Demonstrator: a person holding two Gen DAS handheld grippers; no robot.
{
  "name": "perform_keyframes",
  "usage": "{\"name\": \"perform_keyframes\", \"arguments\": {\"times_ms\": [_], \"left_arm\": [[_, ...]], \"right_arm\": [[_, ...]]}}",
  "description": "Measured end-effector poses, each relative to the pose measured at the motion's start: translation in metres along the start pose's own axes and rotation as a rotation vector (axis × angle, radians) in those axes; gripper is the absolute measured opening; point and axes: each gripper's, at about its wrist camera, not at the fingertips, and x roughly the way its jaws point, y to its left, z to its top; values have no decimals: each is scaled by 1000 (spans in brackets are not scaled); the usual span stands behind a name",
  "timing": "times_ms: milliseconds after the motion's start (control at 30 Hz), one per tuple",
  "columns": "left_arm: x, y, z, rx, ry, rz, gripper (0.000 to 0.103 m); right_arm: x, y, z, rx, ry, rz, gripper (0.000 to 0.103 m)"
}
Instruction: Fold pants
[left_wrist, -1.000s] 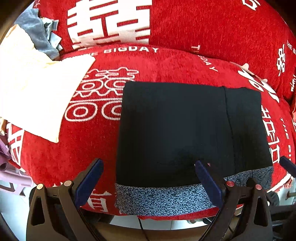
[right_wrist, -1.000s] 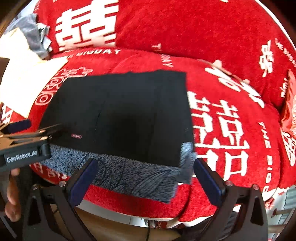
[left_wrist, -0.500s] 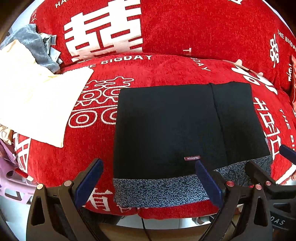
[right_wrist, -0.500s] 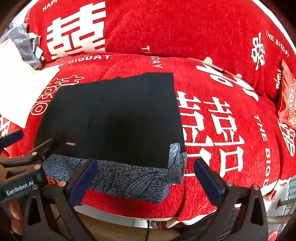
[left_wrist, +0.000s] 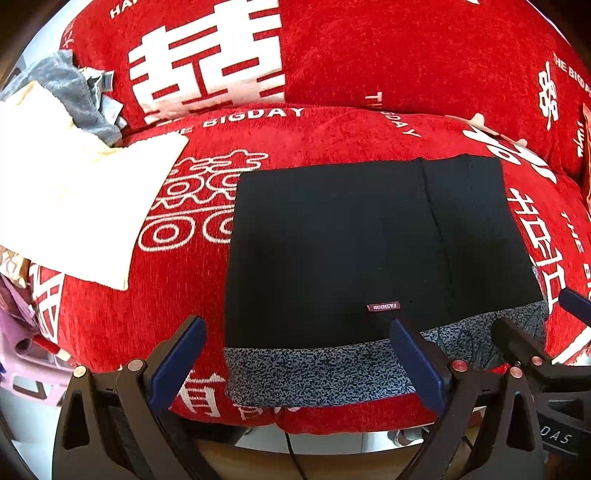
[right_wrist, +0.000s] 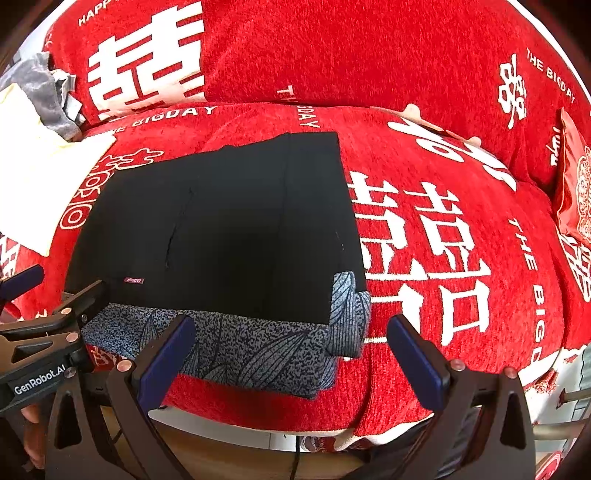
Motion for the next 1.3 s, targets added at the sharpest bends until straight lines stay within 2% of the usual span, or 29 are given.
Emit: {"name": "perform_keyframes", "arguments": {"times_ms": [1300], "left_arm": [[6, 10, -4, -14, 41, -11, 100]], "right_arm": [[-5, 5, -1, -22, 2, -10, 103]]}}
